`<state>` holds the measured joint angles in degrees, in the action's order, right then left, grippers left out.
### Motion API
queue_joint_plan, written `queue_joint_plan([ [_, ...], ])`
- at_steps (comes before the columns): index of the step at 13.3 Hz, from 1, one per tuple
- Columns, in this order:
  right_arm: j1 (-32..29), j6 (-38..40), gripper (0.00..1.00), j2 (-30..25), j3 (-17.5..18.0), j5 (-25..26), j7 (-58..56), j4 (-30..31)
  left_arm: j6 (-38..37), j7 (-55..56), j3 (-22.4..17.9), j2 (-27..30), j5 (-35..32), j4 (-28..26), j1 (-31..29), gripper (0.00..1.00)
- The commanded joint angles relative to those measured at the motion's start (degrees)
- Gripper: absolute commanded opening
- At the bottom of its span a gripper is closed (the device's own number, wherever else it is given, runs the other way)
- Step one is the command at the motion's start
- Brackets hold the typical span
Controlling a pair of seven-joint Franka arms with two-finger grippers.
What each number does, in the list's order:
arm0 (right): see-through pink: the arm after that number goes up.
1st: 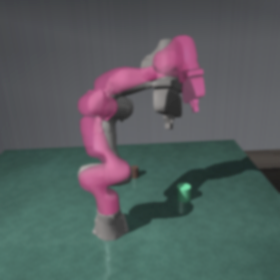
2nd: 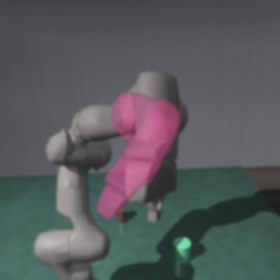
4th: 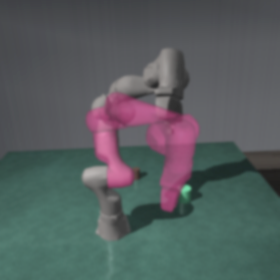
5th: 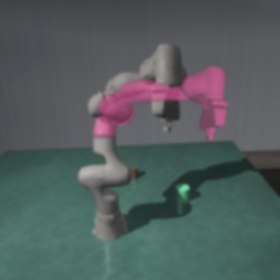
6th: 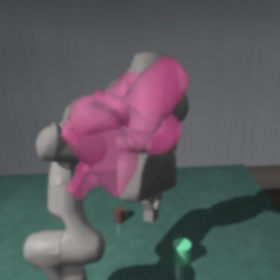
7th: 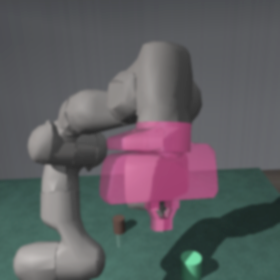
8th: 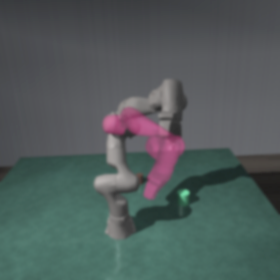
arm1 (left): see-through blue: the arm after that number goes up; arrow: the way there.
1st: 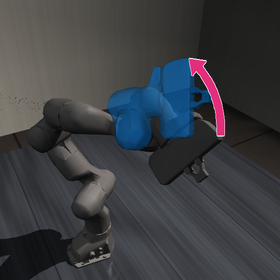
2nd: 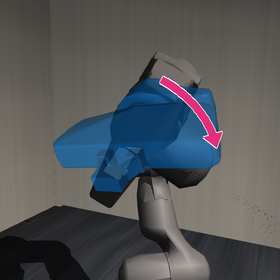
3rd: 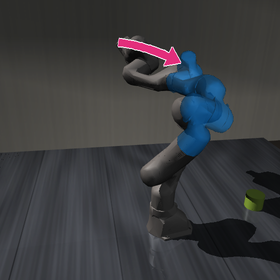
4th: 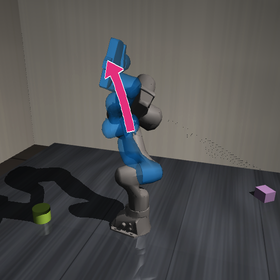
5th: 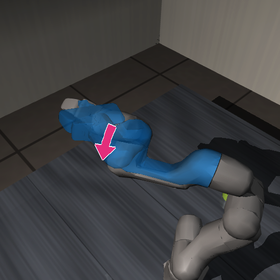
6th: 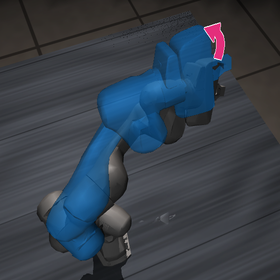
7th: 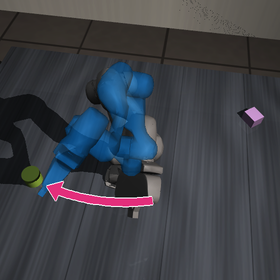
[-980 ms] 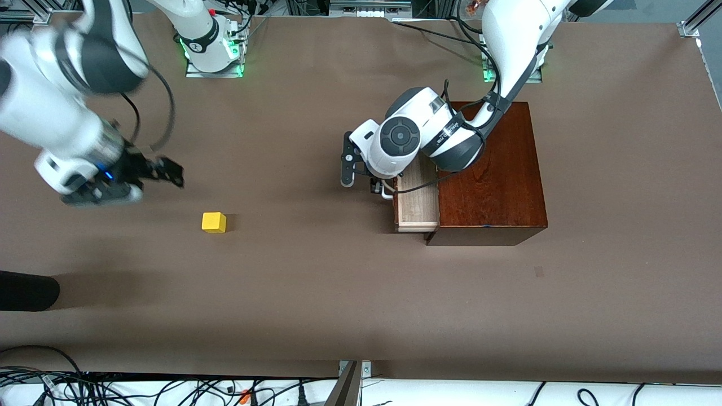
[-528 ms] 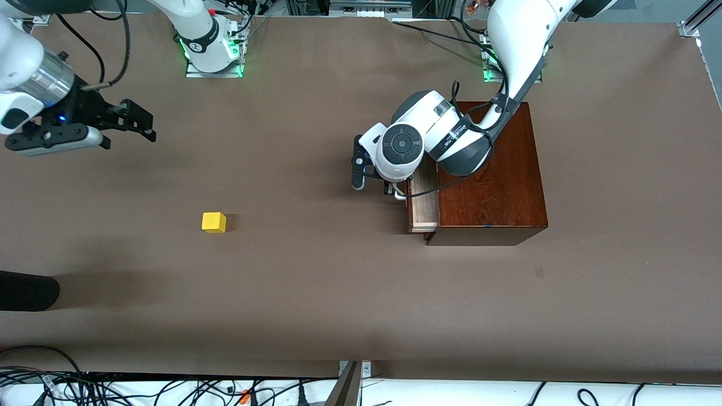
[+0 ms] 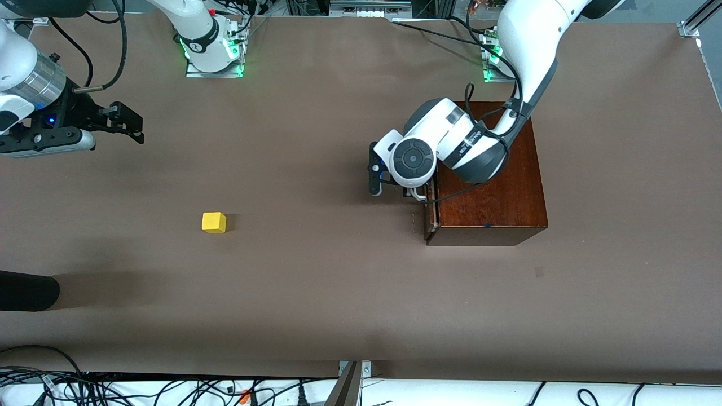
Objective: Open drawer, take yellow block, close drawer
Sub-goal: 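Release the cube on the table while the left gripper pushes the drawer shut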
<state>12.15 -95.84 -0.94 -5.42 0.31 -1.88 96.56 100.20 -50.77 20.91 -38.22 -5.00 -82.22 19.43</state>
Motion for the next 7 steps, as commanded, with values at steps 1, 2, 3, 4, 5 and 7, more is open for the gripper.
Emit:
queue_joint_plan([
  [1, -0.5, 1.5, 1.00, 0.4, 0.2, 0.7, -0.6, -1.8, -1.4, -1.3, -0.1, 0.3, -3.0, 0.0, -0.5, 0.00],
  [2, -0.5, 1.5, 1.00, 0.5, 0.2, 0.6, -0.7, -1.9, -1.4, -1.3, -0.1, 0.4, -3.0, 0.0, -0.5, 0.00],
  [3, -0.5, 1.5, 1.00, 0.5, 0.2, 0.6, -0.4, -1.8, -1.4, -1.4, -0.1, 0.4, -3.0, 0.1, -0.5, 0.00],
  [4, -0.5, 1.5, 1.00, 0.5, 0.2, 0.6, -0.3, -1.8, -1.5, -1.4, -0.2, 0.4, -3.0, 0.1, -0.7, 0.00],
  [5, -0.5, 1.5, 1.00, 0.5, 0.2, 0.5, -0.2, -1.9, -2.1, -1.4, -0.2, 0.4, -3.0, 0.0, -0.7, 0.00],
  [7, -0.5, 1.5, 1.00, 0.4, 0.4, 0.6, -0.2, -1.9, -2.5, -1.4, -0.3, 0.4, -3.1, 0.0, -0.7, 0.00],
])
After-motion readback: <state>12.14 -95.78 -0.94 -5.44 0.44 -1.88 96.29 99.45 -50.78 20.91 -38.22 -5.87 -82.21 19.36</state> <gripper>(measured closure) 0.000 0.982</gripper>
